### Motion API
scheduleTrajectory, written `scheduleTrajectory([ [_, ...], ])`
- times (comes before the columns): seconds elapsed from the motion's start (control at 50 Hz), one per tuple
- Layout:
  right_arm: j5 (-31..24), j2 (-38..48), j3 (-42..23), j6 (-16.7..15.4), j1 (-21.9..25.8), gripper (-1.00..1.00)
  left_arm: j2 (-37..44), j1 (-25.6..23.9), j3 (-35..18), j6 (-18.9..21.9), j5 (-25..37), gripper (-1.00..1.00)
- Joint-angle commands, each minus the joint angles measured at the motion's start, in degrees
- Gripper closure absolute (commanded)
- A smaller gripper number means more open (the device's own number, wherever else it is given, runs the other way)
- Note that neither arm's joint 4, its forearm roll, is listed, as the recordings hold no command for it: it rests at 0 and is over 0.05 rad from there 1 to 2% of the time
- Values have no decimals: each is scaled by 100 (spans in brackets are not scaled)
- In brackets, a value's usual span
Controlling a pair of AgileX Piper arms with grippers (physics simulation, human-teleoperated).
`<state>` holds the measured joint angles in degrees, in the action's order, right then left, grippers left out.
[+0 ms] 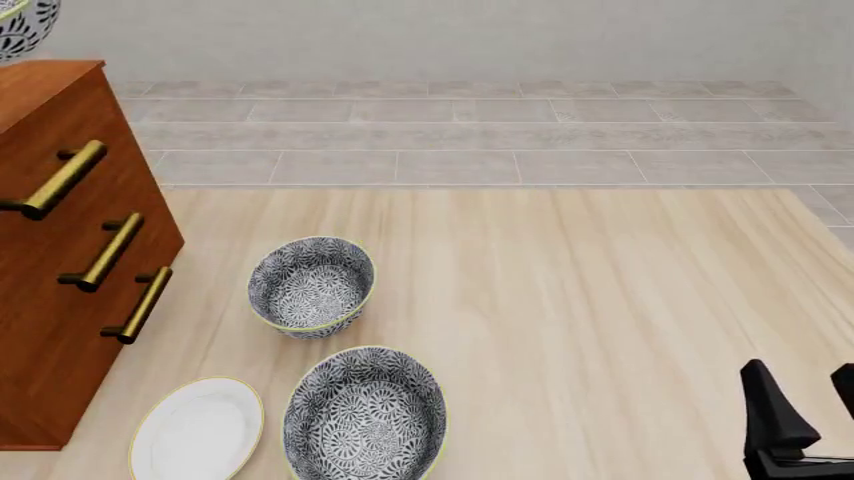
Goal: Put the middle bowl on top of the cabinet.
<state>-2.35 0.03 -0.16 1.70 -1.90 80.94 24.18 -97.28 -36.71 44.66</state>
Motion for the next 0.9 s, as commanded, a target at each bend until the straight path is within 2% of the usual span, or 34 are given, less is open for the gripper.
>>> scheduleTrajectory([
  [0.02,-2,-1,5,9,10,-100,31,181,-3,-39,-59,100],
  [0.9,-33,-1,11,7,17,-100,334,775,386,-19,-374,100],
])
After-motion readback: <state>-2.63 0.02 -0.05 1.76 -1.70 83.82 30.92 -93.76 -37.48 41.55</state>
